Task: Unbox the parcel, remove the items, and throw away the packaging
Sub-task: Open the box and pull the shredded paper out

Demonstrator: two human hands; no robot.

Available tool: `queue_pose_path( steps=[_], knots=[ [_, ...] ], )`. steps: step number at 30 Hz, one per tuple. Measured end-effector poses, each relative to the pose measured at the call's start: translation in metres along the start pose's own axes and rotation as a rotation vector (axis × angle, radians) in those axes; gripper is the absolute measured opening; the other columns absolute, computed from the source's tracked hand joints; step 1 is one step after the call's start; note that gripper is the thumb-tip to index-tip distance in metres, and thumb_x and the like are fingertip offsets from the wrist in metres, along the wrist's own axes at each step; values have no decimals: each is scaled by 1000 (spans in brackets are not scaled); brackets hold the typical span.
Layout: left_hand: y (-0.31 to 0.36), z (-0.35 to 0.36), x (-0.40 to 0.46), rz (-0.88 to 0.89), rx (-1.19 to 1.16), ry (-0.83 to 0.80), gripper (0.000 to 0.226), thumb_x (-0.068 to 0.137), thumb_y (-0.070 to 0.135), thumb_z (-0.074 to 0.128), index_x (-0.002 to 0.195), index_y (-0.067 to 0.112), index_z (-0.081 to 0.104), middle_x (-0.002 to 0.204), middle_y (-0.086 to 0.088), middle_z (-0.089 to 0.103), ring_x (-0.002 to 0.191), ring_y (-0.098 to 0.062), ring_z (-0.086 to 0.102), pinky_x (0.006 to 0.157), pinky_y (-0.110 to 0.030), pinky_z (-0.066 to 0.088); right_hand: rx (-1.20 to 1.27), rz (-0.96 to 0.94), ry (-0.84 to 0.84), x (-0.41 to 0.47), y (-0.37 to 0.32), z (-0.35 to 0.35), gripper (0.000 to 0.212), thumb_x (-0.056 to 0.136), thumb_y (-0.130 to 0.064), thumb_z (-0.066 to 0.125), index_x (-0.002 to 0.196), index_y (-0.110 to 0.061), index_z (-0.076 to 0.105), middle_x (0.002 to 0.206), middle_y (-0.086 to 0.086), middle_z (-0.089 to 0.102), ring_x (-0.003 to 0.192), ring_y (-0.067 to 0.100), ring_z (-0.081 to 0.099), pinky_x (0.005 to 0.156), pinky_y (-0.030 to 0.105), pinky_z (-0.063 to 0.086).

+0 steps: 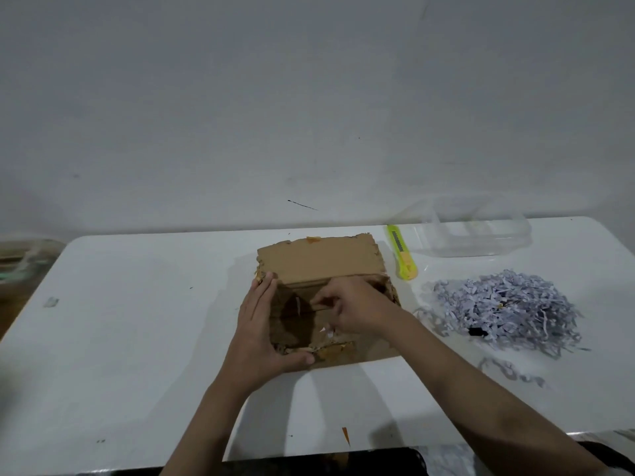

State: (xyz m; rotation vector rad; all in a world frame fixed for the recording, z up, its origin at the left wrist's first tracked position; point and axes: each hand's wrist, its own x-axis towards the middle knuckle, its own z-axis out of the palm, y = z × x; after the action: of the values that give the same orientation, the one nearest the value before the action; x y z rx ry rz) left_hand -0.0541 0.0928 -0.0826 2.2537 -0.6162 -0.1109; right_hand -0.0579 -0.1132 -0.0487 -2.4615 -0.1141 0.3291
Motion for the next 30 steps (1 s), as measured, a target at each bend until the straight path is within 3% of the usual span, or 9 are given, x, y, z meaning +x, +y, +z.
queue_pose_path(
  steps=[2,4,11,17,20,23,26,30],
  knots=[
    [0,0,0,7,-1,3,127,51,71,75,150,21,14,158,14,8,145,-6,-1,116,-37,16,-150,-100,-140,9,6,7,45,79,1,64,119,-18,65,118,3,62,104,16,59,78,18,40],
    [0,1,0,8,1,4,127,51,72,74,150,20,13,158,13,7,145,-6,-2,116,-37,16,-196,-145,-193,12,11,10,43,77,-2,69,118,-16,66,115,3,60,101,17,58,76,18,39],
    [-2,4,1,2,5,24,127,51,67,78,150,20,14,157,15,8,145,-6,0,116,-36,16,-142,-165,-104,16,24,19,12,81,-8,68,89,-11,75,100,1,64,89,17,61,79,37,54],
    [-2,5,1,3,-6,38,126,50,68,79,149,20,17,157,14,11,145,-8,2,116,-35,17,-100,-215,-38,16,25,23,14,86,-8,59,91,-11,71,97,3,66,87,17,60,77,37,53],
    [-3,5,1,8,-12,40,126,51,69,78,149,20,17,157,14,11,146,-8,2,116,-35,17,-73,-259,4,15,21,23,31,86,-4,58,113,-17,66,102,1,68,79,6,55,73,30,51],
    [-2,5,1,10,-15,35,126,52,70,77,149,19,17,157,15,9,146,-8,2,116,-35,17,-144,-288,-7,19,17,26,42,89,-6,56,128,-21,58,106,5,66,87,16,61,75,31,51],
    [0,4,2,9,-26,29,125,52,72,75,149,20,16,157,14,8,146,-8,2,116,-36,17,-260,-309,-12,26,15,30,36,90,-10,54,125,-18,61,109,9,67,96,26,62,76,39,52],
    [0,5,2,6,-19,26,125,52,70,76,150,21,15,157,15,8,145,-7,0,116,-36,17,-226,-250,-9,32,16,32,24,90,-9,56,109,-7,70,104,12,69,93,27,63,74,27,46]
  ],
)
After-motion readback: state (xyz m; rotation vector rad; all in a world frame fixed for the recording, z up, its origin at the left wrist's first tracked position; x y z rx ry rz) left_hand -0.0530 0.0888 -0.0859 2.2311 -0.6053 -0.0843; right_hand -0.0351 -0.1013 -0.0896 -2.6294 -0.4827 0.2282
